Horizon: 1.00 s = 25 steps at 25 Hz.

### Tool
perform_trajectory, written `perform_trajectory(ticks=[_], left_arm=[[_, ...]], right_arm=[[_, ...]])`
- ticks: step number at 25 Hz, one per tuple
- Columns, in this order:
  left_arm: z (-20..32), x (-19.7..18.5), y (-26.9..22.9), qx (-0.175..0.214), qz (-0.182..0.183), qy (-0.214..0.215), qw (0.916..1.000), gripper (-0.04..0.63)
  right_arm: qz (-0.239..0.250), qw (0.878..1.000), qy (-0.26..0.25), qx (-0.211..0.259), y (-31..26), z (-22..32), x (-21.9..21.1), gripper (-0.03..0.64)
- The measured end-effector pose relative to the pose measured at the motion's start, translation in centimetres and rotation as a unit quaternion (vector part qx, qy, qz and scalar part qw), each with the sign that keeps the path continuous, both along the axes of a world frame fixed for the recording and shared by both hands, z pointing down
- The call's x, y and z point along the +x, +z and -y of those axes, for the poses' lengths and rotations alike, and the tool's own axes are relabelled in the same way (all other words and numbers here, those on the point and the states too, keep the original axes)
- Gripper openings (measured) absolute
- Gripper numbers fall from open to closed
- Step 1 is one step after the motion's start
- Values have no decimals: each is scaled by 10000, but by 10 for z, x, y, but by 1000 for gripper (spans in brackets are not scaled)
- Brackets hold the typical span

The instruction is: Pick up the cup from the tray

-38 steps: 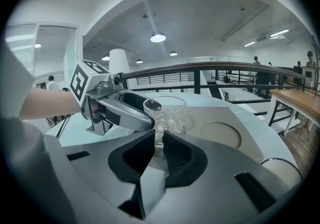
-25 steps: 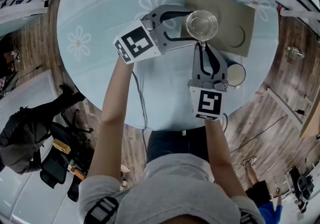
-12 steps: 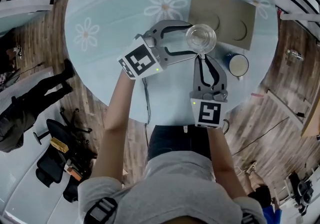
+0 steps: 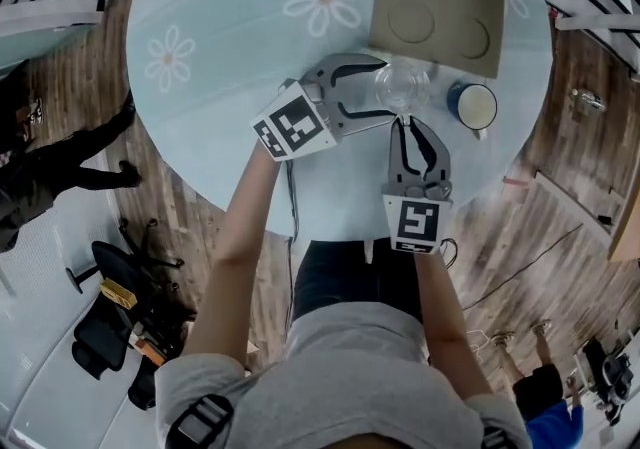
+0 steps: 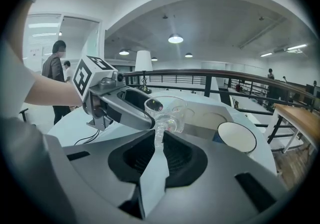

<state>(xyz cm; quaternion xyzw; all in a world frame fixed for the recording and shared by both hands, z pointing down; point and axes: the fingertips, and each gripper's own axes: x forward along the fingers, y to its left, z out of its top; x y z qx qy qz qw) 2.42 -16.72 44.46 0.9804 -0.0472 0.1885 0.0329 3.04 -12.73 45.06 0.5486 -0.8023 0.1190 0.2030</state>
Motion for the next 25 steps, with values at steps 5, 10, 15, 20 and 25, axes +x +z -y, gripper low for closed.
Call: perform_trajectory(ticks=[5,10,15,20,25], left_arm=[[-8,4,25,-166,195,16,9997,310],[-8,5,44,-250,461,64,9986,308],[-8,8,55,-301,661,95,9973,310],[-10,9,68,-331,912,146,9952,307],[-11,8,69,-254,983,150,9947,307]], right_arm=[[27,9997,88,-232,23,-9,4,49],[54,9993,123,-359,39,-9,5,49],[49,9990,139,-427,50,-9,8,49],[45,9983,146,-556,61,-11,7,49],[20,9984,119,-559,64,-13,7,49]])
